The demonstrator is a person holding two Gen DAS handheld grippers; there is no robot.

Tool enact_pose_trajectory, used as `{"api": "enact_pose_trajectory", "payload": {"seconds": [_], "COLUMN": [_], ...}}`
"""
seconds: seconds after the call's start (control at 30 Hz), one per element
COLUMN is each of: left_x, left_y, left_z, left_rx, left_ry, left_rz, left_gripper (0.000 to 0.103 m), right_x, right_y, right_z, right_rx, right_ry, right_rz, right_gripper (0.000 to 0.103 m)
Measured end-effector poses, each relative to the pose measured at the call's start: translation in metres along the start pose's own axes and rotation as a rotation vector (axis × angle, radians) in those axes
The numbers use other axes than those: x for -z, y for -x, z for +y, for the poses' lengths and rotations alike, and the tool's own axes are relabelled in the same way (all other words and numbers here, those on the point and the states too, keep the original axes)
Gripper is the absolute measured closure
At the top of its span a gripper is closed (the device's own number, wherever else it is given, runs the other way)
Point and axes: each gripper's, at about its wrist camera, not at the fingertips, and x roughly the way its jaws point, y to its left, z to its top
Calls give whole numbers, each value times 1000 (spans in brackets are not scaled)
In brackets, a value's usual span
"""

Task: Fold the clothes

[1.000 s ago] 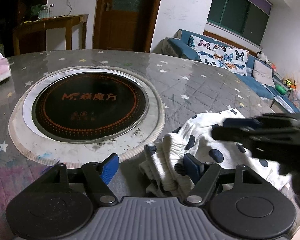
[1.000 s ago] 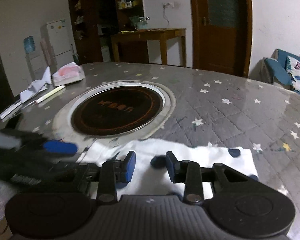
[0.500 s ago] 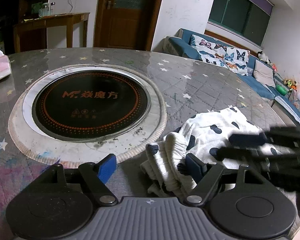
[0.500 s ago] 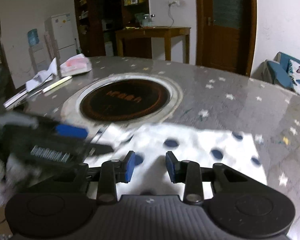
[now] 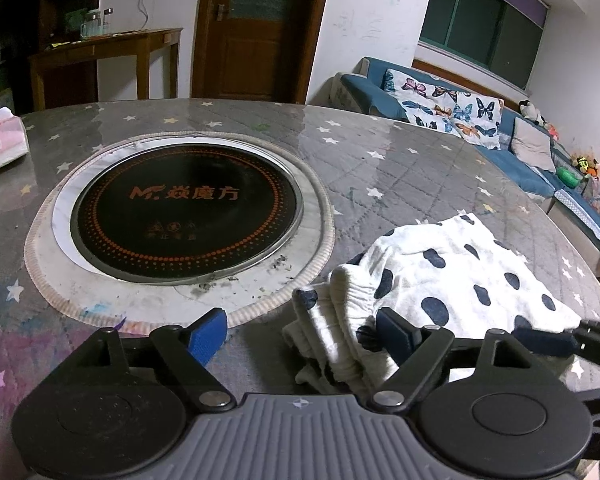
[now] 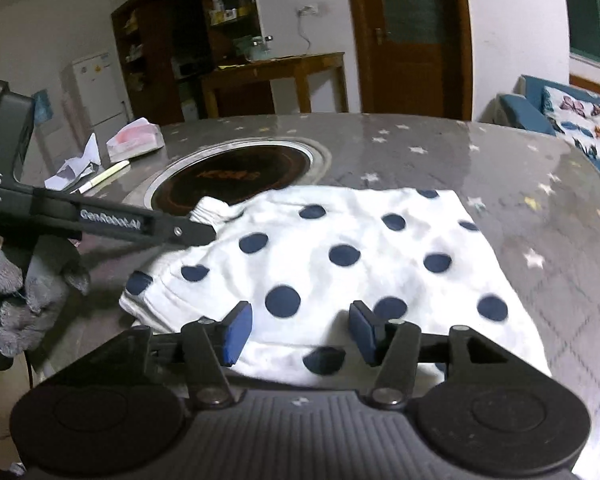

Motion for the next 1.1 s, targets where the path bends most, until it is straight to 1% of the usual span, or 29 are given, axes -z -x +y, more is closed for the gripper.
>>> {"api": "enact_pose_trajectory", "payload": {"seconds": [0.07,0.13,0.23,0.37,0.5,0.53,0.6,0.67,0.77,0.8,0.9,0.97,1.1], "left_x": [1,1,4,10,15,15,15,16,17,17,16,16,16], "left_y": [5,12,16,14,10,10,8,7,4,4,5,7,9], "left_z": [-2,-5,-10,-15,-13,-12,-12,-11,-11,-11,-12,-12,-13], "left_rx": [3,11,18,20,10,9,5,4,2,3,9,10,11], "left_ry": [-5,-12,-30,-41,-39,-37,-35,-39,-41,-41,-39,-40,-43], "left_rz": [-10,-25,-33,-17,3,5,6,8,19,19,13,9,4], "left_gripper": [11,11,10,9,9,8,8,8,8,8,7,4,1], "right_x": [4,8,12,23,21,19,19,21,27,27,24,22,21], "right_y": [5,9,15,12,25,28,29,26,22,23,27,29,29], "right_z": [-4,-9,-20,-35,-39,-41,-48,-57,-64,-63,-59,-57,-52], "right_rx": [6,12,46,78,80,87,113,132,114,114,108,113,120], "right_ry": [-25,-50,-89,-136,-132,-133,-154,-185,-216,-209,-193,-181,-174], "right_rz": [-9,-18,-32,2,-35,-48,-57,-44,-27,-29,-43,-53,-52], "right_gripper": [47,43,42,42,40,36,32,32,32,31,20,18,10]}}
